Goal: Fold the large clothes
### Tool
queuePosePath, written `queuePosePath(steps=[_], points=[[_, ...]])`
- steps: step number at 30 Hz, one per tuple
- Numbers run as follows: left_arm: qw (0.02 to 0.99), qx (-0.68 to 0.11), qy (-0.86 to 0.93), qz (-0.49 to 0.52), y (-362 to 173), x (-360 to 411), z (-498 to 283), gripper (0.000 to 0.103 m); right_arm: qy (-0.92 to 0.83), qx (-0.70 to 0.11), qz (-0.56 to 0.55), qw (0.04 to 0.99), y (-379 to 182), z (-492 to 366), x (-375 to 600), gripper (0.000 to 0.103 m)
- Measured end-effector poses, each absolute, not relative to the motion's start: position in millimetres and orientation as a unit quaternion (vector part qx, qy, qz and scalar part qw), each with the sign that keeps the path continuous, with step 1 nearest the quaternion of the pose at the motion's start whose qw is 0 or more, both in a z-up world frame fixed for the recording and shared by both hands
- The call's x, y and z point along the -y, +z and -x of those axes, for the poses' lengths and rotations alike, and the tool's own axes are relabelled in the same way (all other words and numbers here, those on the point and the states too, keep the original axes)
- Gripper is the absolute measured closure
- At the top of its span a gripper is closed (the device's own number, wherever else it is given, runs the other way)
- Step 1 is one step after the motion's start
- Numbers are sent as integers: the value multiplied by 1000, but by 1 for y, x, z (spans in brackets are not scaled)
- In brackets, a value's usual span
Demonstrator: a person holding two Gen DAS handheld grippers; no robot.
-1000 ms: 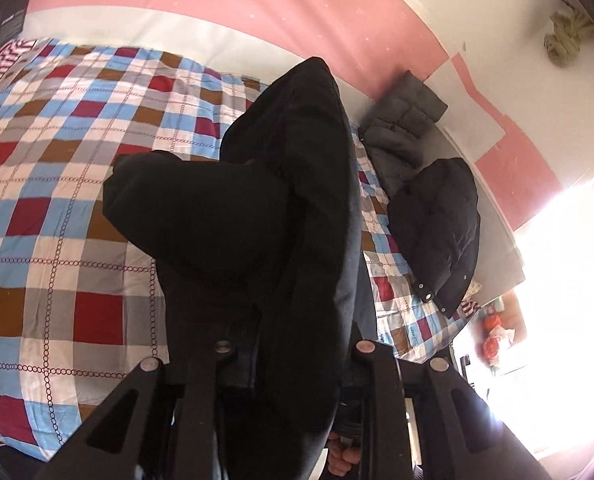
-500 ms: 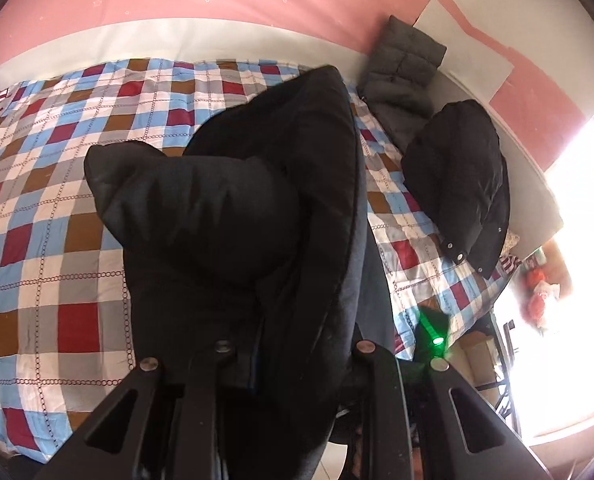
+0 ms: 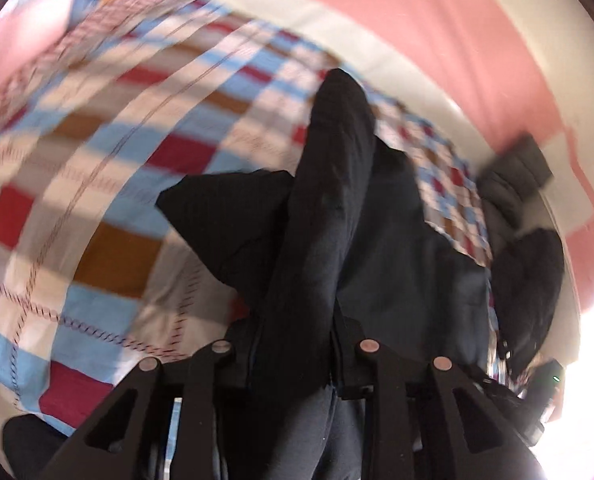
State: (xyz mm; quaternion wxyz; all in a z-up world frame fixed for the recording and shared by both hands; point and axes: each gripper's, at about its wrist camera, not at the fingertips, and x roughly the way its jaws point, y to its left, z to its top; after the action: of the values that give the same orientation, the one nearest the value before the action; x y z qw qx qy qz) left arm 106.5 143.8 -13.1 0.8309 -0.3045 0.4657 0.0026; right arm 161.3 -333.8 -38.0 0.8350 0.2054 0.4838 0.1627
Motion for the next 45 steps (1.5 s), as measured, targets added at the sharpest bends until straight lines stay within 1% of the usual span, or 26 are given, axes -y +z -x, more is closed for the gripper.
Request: queuePosePath(steps=[1, 2, 3, 5, 6, 7, 9, 12, 14, 16, 18, 20, 22, 24, 26, 30, 34, 36, 39, 45], points=[[825, -470, 7, 312, -27, -152, -105, 72, 160, -482, -198, 838, -32, -159, 329, 101], [821, -473, 10, 319, -40, -159, -103, 68, 157, -479, -188, 843, -28, -158, 327, 99], [819, -474, 11, 323, -48, -164, -100, 62, 155, -476, -180, 846, -23, -161, 327, 95], [815, -472, 9, 335, -60, -171, -94, 55, 149, -472, -159, 854, -21, -161, 321, 91], [814, -470, 6, 343, -62, -174, -91, 53, 145, -473, -147, 857, -23, -164, 317, 87], [813, -467, 4, 348, -63, -176, -88, 52, 141, -477, -134, 857, -27, -171, 311, 87], [815, -462, 3, 349, -58, -179, -83, 52, 126, -491, -114, 854, -33, -181, 310, 87], [833, -444, 14, 331, -40, -181, -69, 52, 120, -481, -103, 863, -25, -185, 307, 86], [849, -422, 19, 317, -25, -183, -62, 53, 122, -462, -88, 874, -17, -178, 306, 83], [864, -408, 13, 296, -11, -177, -64, 52, 126, -458, -77, 876, -19, -180, 304, 75], [877, -407, 2, 257, -5, -160, -74, 52, 120, -470, -76, 871, -34, -188, 304, 74], [881, -414, 1, 228, -13, -145, -89, 52, 110, -467, -81, 874, -44, -192, 306, 74], [875, -435, 12, 213, -38, -141, -107, 53, 99, -452, -81, 883, -49, -195, 309, 74], [864, -455, 22, 217, -56, -144, -118, 61, 91, -451, -85, 884, -49, -197, 313, 74], [869, -451, 26, 203, -54, -144, -119, 62, 90, -456, -88, 881, -44, -198, 317, 74], [882, -438, 18, 172, -29, -136, -130, 62, 96, -452, -79, 883, -29, -205, 321, 74], [895, -424, -4, 142, -13, -120, -168, 62, 105, -443, -75, 887, -24, -238, 319, 74], [894, -429, -2, 130, -19, -117, -193, 62, 104, -440, -73, 889, -26, -261, 318, 74], [885, -452, 38, 103, -44, -120, -223, 62, 93, -447, -48, 888, -37, -291, 317, 73], [885, -454, 73, 77, -64, -117, -235, 61, 73, -472, -64, 876, -63, -314, 329, 72]])
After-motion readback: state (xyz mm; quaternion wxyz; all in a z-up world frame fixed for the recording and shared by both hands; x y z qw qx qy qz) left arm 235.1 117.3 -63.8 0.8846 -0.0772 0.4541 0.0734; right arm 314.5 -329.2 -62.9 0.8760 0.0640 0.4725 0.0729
